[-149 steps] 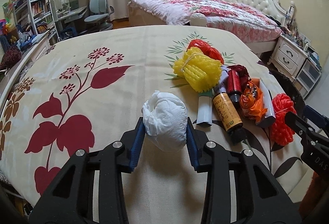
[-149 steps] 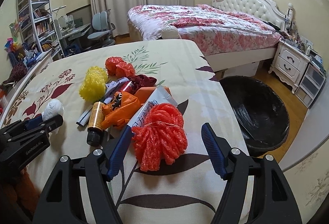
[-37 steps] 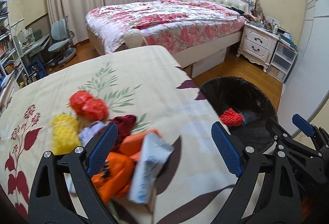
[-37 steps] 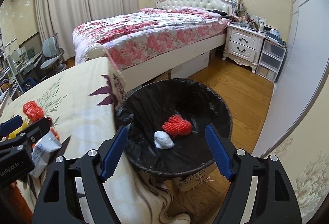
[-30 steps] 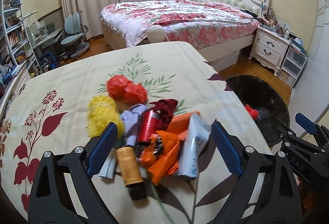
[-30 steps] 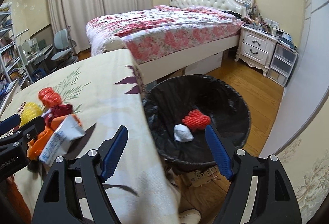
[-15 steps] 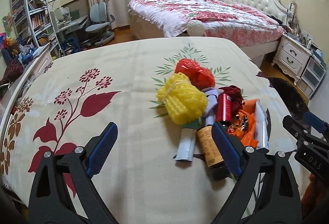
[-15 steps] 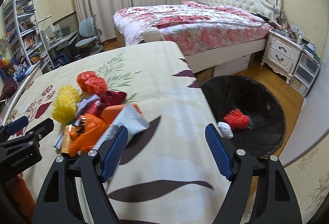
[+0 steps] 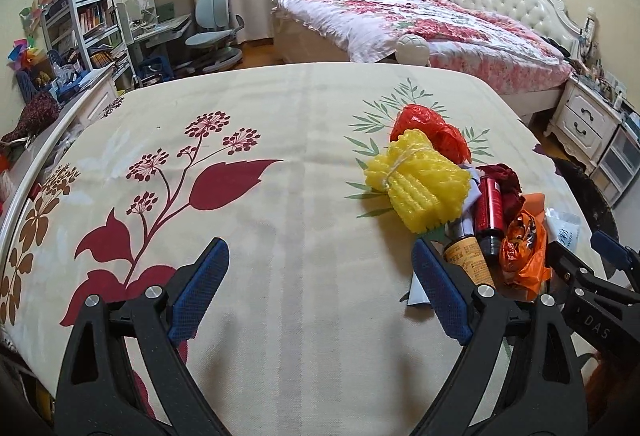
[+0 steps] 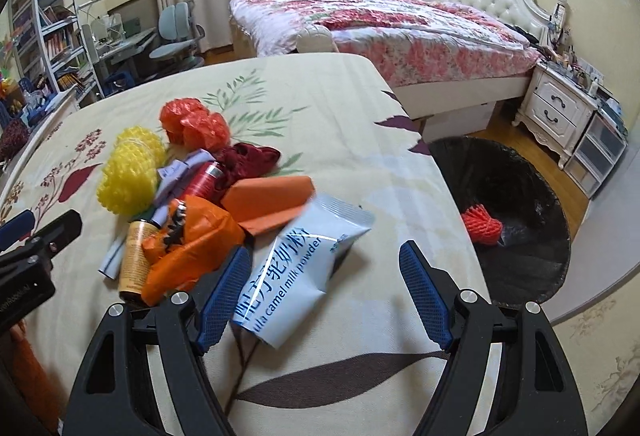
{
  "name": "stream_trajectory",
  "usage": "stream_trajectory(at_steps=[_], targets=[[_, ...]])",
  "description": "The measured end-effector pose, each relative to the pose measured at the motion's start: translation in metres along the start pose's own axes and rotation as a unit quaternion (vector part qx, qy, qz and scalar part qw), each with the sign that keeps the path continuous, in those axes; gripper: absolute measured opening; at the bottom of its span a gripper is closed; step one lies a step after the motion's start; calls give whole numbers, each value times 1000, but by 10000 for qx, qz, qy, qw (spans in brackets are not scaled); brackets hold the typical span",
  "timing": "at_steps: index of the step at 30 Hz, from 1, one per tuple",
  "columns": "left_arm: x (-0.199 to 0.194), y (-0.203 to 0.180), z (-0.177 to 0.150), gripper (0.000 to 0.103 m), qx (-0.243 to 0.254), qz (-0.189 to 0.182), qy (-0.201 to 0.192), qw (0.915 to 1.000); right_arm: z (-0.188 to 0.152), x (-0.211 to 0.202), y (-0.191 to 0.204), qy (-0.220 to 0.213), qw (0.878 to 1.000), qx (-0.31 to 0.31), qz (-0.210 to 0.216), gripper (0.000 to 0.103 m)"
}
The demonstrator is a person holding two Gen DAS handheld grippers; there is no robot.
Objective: Collect trash
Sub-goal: 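Grasp the white milk powder packet with the right tool while the left tool grasps the yellow foam net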
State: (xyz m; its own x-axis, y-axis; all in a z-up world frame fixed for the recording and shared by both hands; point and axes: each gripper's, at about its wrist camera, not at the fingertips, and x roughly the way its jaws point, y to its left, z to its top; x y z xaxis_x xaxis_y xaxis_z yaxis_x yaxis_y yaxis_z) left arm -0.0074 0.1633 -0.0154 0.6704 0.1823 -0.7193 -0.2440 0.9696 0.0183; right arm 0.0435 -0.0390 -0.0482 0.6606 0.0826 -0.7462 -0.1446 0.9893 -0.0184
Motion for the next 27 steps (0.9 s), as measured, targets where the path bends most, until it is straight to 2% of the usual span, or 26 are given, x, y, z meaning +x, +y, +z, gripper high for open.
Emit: stream_trajectory(at_steps=[15,17,19,22,25,27], targets=[[2,-14,-5,90,99,-104,51,9999,-12,5,-14,259,9995,183,53,75],[2,-17,-6,90,120,-124,55,9998,-14,5,-16,283,9993,219,77,68],[2,-18,-6,90,140,-130,55,9998,-15,5,-17,284,9991,261,176,53],[3,-19,-6,90,109,-161,70,9998,-13,4,-16,282,9987,257,336,40],[3,-20,-4,90,86,-183,66,9998,-14,4,-13,262,9985,220,428,32],[4,-22,-2,90,101,-203,63,9997,-13,4,-13,252,9985,201,448,30]])
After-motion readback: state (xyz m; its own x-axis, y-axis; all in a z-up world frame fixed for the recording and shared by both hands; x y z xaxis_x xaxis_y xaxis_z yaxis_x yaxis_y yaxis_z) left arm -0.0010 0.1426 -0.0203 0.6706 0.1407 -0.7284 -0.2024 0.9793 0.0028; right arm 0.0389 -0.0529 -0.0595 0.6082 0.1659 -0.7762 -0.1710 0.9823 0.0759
